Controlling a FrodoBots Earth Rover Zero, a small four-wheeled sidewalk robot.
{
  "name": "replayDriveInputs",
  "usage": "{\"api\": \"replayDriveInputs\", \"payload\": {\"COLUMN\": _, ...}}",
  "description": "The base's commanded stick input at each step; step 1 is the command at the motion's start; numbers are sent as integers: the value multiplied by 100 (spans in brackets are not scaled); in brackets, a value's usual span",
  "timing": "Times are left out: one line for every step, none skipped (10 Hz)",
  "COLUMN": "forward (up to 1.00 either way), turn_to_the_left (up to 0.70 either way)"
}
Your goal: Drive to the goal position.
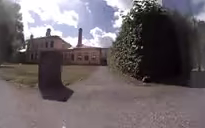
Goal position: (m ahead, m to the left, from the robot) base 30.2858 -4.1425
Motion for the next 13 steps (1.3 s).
{"api": "replayDriveInputs", "payload": {"forward": 85, "turn_to_the_left": -1}}
{"api": "replayDriveInputs", "payload": {"forward": 85, "turn_to_the_left": -4}}
{"api": "replayDriveInputs", "payload": {"forward": 85, "turn_to_the_left": -34}}
{"api": "replayDriveInputs", "payload": {"forward": 85, "turn_to_the_left": -34}}
{"api": "replayDriveInputs", "payload": {"forward": 85, "turn_to_the_left": 0}}
{"api": "replayDriveInputs", "payload": {"forward": 85, "turn_to_the_left": 0}}
{"api": "replayDriveInputs", "payload": {"forward": 85, "turn_to_the_left": 0}}
{"api": "replayDriveInputs", "payload": {"forward": 85, "turn_to_the_left": 0}}
{"api": "replayDriveInputs", "payload": {"forward": 85, "turn_to_the_left": 0}}
{"api": "replayDriveInputs", "payload": {"forward": 85, "turn_to_the_left": 0}}
{"api": "replayDriveInputs", "payload": {"forward": 85, "turn_to_the_left": 0}}
{"api": "replayDriveInputs", "payload": {"forward": 85, "turn_to_the_left": 0}}
{"api": "replayDriveInputs", "payload": {"forward": 85, "turn_to_the_left": 0}}
